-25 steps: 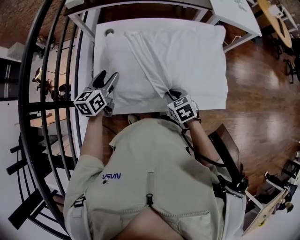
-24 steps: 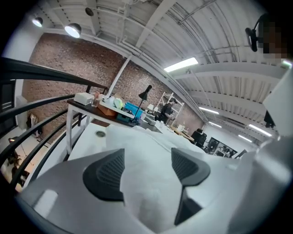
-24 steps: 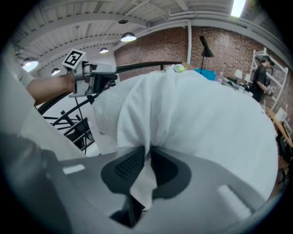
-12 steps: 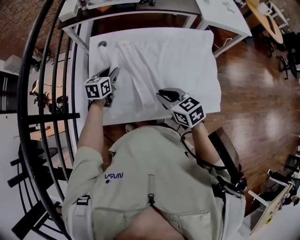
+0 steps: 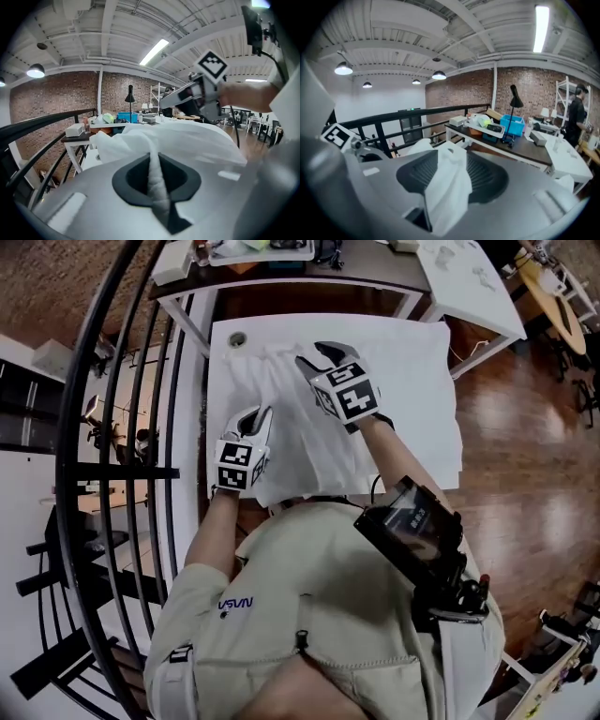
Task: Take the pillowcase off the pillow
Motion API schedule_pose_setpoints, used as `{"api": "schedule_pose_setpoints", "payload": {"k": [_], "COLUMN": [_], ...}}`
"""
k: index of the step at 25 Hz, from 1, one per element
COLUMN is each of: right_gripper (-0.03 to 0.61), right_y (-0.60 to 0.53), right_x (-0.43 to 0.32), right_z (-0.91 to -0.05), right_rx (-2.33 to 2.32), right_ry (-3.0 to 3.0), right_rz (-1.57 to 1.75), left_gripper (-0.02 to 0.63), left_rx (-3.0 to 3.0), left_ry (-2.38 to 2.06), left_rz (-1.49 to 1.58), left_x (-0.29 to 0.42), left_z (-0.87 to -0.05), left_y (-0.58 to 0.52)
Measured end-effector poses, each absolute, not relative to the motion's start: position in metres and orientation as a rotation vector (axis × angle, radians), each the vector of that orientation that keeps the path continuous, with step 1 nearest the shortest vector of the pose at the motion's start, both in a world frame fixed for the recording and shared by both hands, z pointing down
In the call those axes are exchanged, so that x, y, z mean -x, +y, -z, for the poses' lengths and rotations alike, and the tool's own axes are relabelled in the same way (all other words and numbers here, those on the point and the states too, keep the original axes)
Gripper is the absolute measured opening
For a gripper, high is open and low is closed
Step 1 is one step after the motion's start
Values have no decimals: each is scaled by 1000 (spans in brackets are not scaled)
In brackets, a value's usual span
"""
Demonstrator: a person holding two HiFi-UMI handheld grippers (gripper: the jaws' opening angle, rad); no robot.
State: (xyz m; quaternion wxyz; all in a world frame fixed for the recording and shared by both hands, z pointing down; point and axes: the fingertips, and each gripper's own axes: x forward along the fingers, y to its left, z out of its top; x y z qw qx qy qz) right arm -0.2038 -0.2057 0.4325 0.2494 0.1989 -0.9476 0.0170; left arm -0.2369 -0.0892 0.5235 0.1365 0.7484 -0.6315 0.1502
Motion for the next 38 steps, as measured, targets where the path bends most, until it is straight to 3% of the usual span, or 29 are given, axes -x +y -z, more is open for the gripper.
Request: {"api": "schedule_pose_setpoints", "payload": {"k": [4,7,9,20,27,30,33,38], "right_gripper": [230,211,19,11,12,25,97,104], "right_y": [-220,-223,-231,-334,-331,-327,-319,-273], "right_x": [246,250,246,145,108,122,121,105], "right_z": [-480,-510,-510,-461,-512,-511,-499,-465], "right_rx": [-454,-436,-522,-1054,-1078,-982,-984,-1073], "right_ry": [-2409,-2294,-2280,-2216,-2141,-2219,-2295,-2454], "right_rz": [-73,8,92,101,18,29,-9,-79], "left_gripper": [34,34,34,29,32,62,127,153], "left_rx": [-2176,-2168,-2160,-2174,-1966,-1939,-1976,-1998], "left_ry": [-1850,-1850,-1849,-1870,-1867,-1850,-1813,-1799], "left_rz": [-432,-405,-373,20,-6,-66,-98,-108], "left_x": [234,235,238,269,294,294,294,287], "left_z": [-519,-516,-513,-453,-515,-532,-525,-510], "left_y": [-84,-82,-79,-59,-87,-103,-103,-69]}}
